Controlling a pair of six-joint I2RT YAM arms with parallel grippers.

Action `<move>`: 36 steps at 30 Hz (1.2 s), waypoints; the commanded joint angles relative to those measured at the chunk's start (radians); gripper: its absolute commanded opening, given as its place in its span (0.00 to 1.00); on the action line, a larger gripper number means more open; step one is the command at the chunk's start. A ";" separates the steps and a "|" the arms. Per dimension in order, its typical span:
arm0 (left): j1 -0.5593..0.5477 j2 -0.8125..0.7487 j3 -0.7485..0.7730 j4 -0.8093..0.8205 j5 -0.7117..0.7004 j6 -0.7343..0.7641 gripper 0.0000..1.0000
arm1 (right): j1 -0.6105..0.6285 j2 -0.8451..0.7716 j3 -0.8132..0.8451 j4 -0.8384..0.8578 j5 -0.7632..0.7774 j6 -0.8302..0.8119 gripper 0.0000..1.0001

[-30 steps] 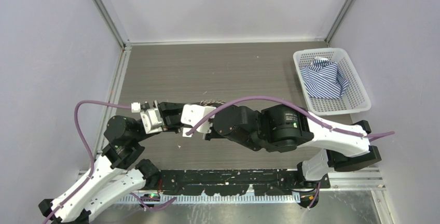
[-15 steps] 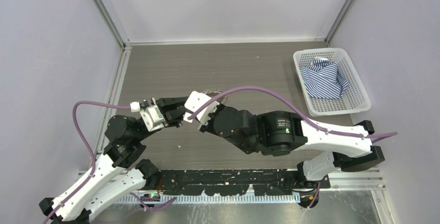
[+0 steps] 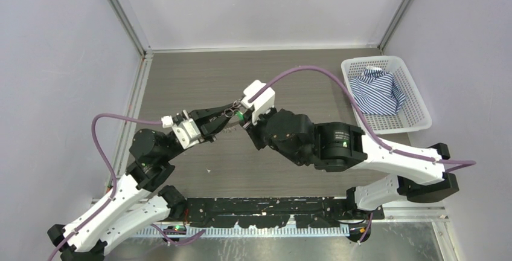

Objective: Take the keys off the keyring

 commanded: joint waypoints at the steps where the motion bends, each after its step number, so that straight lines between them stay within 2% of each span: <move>1: -0.010 0.004 0.008 0.049 -0.016 0.075 0.00 | -0.069 -0.095 -0.054 0.133 -0.089 0.174 0.01; 8: -0.037 0.043 0.051 0.004 -0.026 0.170 0.00 | -0.121 -0.133 -0.121 0.171 -0.193 0.241 0.01; 26: -0.257 0.125 0.144 -0.089 -0.228 0.545 0.00 | -0.142 -0.214 -0.231 0.249 -0.180 0.221 0.01; 36: -0.282 0.153 0.168 -0.049 -0.314 0.648 0.00 | -0.141 -0.257 -0.281 0.273 -0.177 0.230 0.01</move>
